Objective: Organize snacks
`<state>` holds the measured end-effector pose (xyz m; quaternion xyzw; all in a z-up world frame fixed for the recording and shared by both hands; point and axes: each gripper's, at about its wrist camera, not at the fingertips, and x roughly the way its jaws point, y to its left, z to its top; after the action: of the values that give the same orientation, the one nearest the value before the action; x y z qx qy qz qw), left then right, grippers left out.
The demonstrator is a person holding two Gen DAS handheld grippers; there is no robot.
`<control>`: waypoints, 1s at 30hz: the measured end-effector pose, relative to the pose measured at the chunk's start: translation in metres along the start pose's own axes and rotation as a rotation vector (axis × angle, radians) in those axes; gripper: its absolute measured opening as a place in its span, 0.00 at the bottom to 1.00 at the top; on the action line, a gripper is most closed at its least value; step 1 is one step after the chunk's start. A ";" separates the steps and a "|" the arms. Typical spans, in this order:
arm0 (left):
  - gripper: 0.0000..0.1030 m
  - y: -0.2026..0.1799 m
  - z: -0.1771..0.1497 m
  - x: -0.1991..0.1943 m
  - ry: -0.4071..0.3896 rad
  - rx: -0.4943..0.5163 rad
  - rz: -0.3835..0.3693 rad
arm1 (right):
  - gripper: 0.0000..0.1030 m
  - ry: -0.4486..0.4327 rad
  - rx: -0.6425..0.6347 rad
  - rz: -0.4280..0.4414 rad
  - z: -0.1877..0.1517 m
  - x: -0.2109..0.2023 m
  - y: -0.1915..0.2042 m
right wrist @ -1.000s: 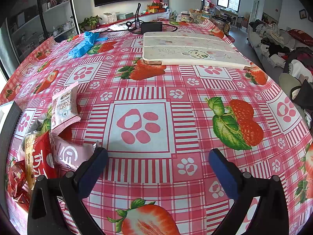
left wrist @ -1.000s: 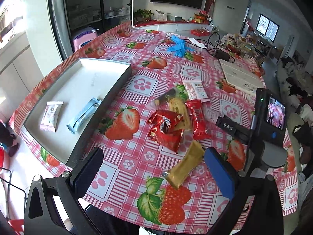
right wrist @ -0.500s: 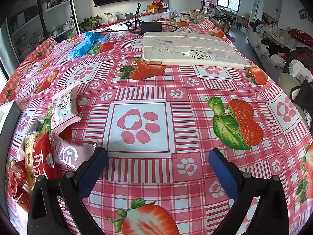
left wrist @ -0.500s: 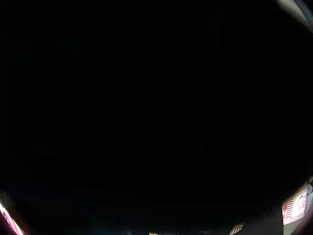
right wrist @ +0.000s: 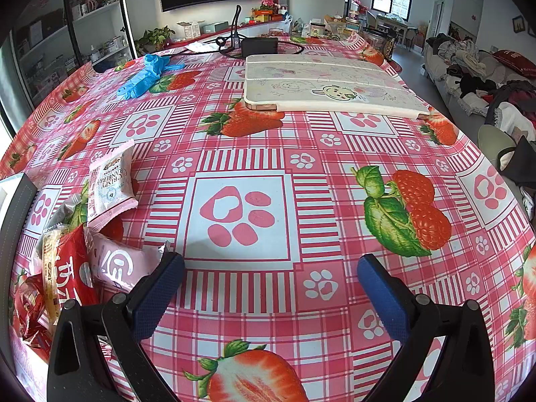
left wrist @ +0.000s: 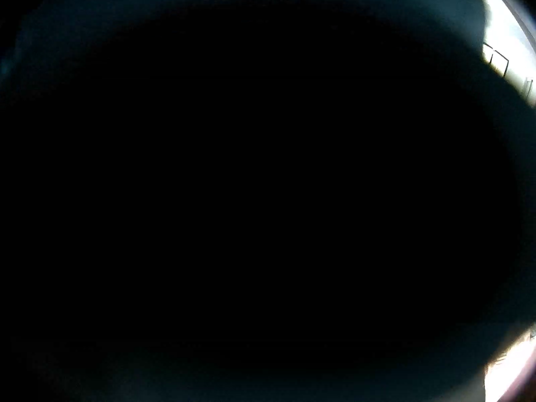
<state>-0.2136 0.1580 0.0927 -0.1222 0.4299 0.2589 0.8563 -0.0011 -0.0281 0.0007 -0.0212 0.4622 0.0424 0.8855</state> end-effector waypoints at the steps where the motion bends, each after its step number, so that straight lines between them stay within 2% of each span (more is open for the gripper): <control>1: 1.00 0.000 0.000 0.000 0.006 -0.005 -0.001 | 1.00 0.000 0.000 0.000 0.000 0.000 0.000; 11: 1.00 0.005 -0.002 0.003 0.019 -0.014 -0.009 | 1.00 0.000 0.000 0.000 0.000 0.000 0.000; 23: 1.00 0.013 -0.002 0.000 0.003 -0.038 -0.072 | 1.00 0.000 0.000 0.000 0.000 0.000 0.000; 30: 1.00 0.018 -0.002 0.000 0.002 -0.038 -0.071 | 1.00 0.000 0.000 0.001 0.000 0.000 0.000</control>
<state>-0.2244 0.1723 0.0919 -0.1538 0.4212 0.2362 0.8621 -0.0012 -0.0282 0.0007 -0.0212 0.4622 0.0428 0.8855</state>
